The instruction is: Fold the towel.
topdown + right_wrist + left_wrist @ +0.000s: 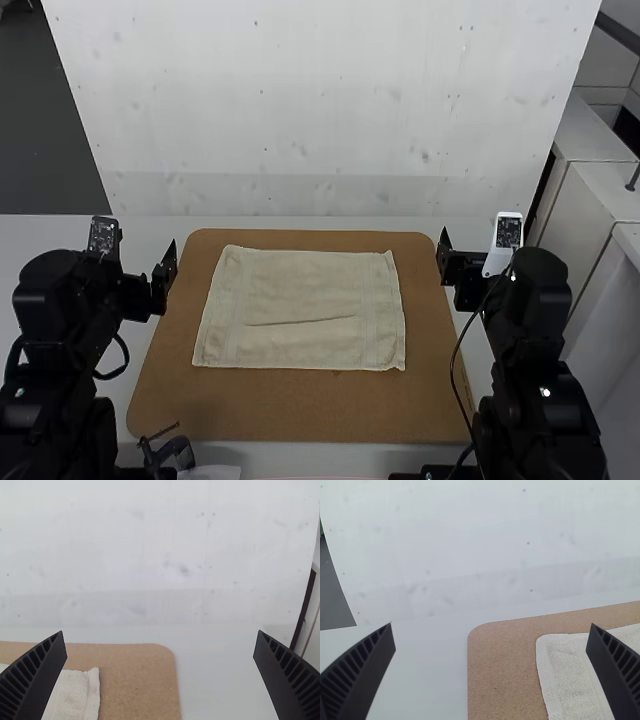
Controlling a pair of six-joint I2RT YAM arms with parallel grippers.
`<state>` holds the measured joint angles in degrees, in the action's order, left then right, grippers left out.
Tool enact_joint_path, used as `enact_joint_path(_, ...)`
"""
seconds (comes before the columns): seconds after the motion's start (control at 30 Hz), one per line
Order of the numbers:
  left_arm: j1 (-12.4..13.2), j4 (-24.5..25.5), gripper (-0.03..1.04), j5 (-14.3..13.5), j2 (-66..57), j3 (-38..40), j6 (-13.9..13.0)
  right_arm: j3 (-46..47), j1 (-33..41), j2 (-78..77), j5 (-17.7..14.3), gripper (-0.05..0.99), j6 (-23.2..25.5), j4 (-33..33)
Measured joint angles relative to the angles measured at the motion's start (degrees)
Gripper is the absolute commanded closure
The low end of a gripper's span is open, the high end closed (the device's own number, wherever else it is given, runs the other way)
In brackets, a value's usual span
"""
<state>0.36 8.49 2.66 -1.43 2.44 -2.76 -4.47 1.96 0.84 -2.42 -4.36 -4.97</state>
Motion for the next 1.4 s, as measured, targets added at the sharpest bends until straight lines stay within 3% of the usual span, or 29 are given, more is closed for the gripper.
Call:
enact_joint_path(0.23, 0.0, -0.3, 0.02, -2.6, 1.1, 0.0, 0.9, 0.2, 0.2, -0.1, 0.1, 0.00, 2.4, -1.7)
enact_joint_path(0.63, 0.0, 0.0, 0.03, -4.2, 1.1, 0.0, 1.1, 0.2, 0.2, -0.1, 0.1, -0.03, 3.1, -1.8)
enact_joint_path(0.87, 0.0, 6.5, 0.03, -4.1, 0.3, 4.0, 1.1, -0.3, 0.2, -0.1, 2.7, -0.03, 3.2, -4.6)
enact_joint_path(1.1, -1.9, 8.1, 0.02, -4.2, -15.7, 13.8, 2.1, -7.2, 0.3, 8.1, 4.3, -0.03, 3.2, -2.1)
enact_joint_path(1.4, -3.5, 9.4, 0.03, -4.4, -45.3, 26.3, 4.6, -22.8, 1.1, 48.7, 5.9, -0.03, 4.3, -3.7)
